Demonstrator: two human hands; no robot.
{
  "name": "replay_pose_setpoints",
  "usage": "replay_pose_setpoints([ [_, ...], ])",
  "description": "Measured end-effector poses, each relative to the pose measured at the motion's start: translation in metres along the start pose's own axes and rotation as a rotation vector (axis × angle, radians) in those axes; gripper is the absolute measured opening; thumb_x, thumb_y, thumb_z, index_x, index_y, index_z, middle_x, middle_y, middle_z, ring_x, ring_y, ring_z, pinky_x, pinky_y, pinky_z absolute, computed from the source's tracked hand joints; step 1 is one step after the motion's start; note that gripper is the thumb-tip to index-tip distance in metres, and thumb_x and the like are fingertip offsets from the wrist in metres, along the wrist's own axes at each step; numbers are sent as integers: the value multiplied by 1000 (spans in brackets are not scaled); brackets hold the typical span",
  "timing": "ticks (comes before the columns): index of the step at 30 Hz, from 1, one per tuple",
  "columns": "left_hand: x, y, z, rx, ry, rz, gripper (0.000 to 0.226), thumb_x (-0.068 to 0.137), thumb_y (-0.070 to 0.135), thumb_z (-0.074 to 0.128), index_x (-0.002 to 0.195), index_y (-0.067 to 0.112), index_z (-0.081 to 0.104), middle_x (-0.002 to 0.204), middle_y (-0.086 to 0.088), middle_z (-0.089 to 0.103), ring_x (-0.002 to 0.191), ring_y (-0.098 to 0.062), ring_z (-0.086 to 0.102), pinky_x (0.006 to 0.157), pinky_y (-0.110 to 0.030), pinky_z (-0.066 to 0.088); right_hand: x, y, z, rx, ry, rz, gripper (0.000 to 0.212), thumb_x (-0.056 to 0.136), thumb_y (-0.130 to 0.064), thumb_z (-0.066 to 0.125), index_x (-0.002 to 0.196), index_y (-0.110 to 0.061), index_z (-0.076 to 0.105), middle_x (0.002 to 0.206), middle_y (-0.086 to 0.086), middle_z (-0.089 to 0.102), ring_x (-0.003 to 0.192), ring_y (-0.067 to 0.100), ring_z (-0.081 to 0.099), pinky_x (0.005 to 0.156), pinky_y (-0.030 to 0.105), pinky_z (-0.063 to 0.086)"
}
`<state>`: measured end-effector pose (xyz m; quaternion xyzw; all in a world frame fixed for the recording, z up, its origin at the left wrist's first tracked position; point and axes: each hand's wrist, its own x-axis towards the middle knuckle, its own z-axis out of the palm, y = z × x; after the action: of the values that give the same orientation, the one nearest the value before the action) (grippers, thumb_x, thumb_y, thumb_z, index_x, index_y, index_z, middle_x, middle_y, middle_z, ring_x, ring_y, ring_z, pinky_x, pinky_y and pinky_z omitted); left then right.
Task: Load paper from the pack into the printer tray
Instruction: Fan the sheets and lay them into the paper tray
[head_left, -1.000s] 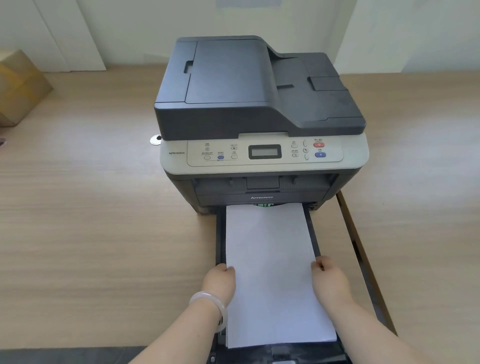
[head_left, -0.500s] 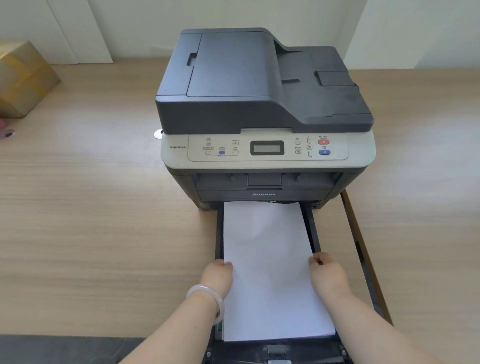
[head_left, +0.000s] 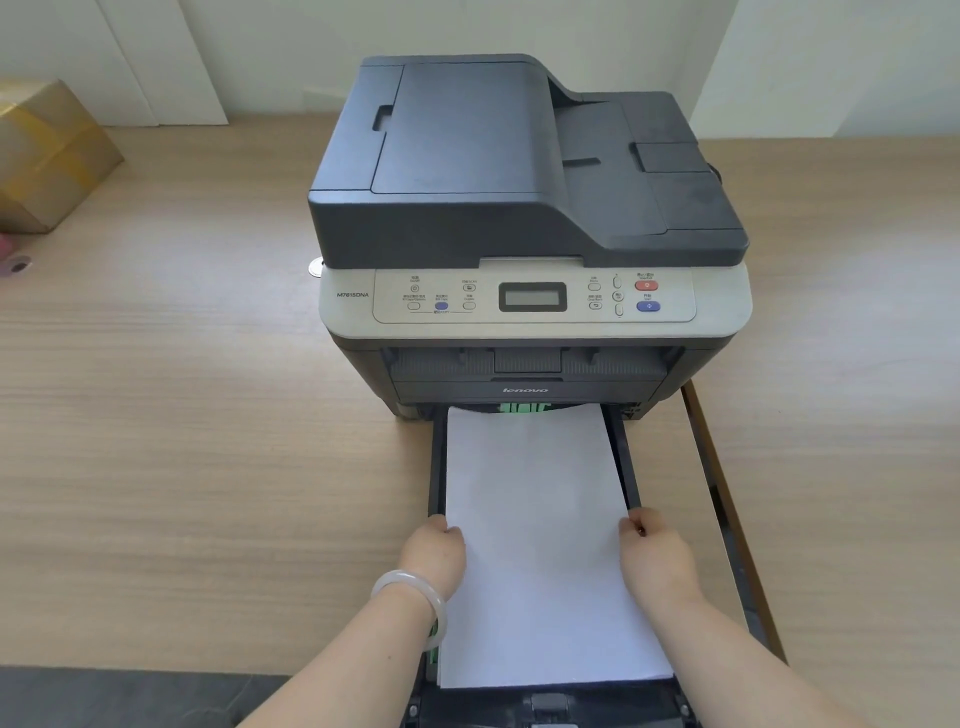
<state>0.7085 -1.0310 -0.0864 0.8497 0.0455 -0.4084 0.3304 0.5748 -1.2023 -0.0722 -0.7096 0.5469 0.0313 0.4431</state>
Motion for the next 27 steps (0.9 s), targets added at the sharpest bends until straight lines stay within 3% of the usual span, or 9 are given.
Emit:
replay_pose_setpoints([
  [4, -6, -1, 1, 2, 48, 52, 19, 95, 10, 32, 76, 11, 36, 68, -1, 31, 62, -17, 30, 57, -26, 29, -5, 0, 2, 35, 23, -8, 36, 99, -20, 37, 132, -11, 46, 117, 19, 62, 108, 36, 56, 82, 30, 40],
  [9, -8, -2, 2, -60, 47, 36, 10, 95, 11, 30, 85, 12, 34, 74, -7, 30, 64, -19, 26, 55, -27, 22, -12, 1, 2, 69, 50, -19, 34, 99, -23, 37, 130, -14, 47, 117, 14, 61, 108, 34, 56, 88, 37, 46],
  [14, -12, -4, 2, -93, 50, 34, 13, 93, 10, 30, 81, 11, 34, 74, -7, 29, 63, -17, 24, 55, -27, 22, -14, 1, 2, 75, 55, -19, 34, 99, -23, 38, 129, -13, 49, 116, 13, 61, 108, 32, 56, 87, 36, 45],
  [20, -11, 9, 1, 20, 90, 18, 37, 97, 14, 35, 62, 24, 27, 67, 3, 35, 77, -19, 41, 52, -17, 27, -2, -5, 2, 18, -4, 25, 36, 98, -20, 40, 130, -9, 50, 117, 16, 63, 104, 32, 57, 80, 29, 42],
  [24, -7, 15, 2, 33, 46, -47, 35, 95, 4, 30, 62, 14, 24, 61, -2, 24, 52, -17, 22, 49, -26, 18, 5, -10, 2, -61, -61, 36, 35, 98, -22, 42, 129, -8, 52, 116, 17, 64, 97, 30, 58, 74, 28, 42],
  [27, -6, 15, 4, 3, 60, -47, 29, 96, 8, 32, 67, 10, 30, 61, -3, 29, 51, -16, 26, 50, -27, 22, 6, -12, 3, -55, -63, 46, 36, 98, -24, 42, 128, -8, 53, 116, 17, 64, 92, 28, 57, 72, 28, 41],
])
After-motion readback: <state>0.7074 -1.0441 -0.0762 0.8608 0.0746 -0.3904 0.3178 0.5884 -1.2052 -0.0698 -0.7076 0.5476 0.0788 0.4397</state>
